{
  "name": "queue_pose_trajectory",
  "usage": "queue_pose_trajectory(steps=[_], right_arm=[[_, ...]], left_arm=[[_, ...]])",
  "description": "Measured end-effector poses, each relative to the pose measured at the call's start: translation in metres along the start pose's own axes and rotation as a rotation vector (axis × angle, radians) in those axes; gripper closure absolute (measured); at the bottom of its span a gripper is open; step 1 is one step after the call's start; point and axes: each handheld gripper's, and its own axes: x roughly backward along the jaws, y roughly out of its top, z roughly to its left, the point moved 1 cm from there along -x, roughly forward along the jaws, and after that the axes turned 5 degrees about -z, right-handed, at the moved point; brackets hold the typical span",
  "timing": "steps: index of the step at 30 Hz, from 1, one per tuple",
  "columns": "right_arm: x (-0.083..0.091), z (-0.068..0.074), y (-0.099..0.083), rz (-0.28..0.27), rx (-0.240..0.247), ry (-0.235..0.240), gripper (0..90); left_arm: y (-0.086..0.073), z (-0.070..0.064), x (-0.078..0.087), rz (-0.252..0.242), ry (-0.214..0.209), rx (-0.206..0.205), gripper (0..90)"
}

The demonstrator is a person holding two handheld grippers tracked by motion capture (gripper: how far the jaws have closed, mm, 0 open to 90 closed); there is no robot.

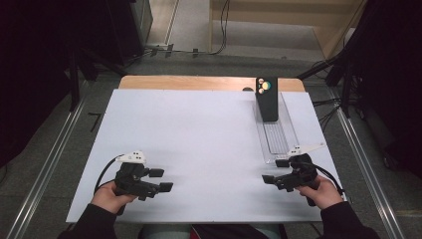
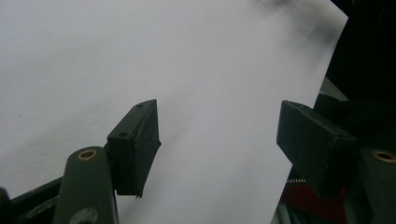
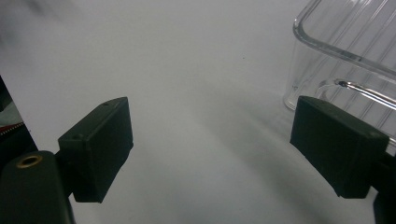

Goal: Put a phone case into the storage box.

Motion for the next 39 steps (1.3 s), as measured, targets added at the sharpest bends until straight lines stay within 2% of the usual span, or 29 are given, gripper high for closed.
queue_pose_trajectory(steps=[32,36,39], right_arm=[[-0.0056,0.0008,-0.0009,0.016,0.024,-0.005,11.6],[-0.0059,0.0015,-0.0008,0.015,0.024,0.002,11.6],[-0.0056,0.0026,0.0,0.0,0.02,0.026,11.6]], left_arm=[[-0.0005,0.0024,-0.0001,0.003,0.004,0.004,30.1],[-0.0005,0.0024,0.0,0.003,0.004,0.005,30.1],[-0.0004,0.0025,0.0009,0.001,0.003,0.002,30.1]])
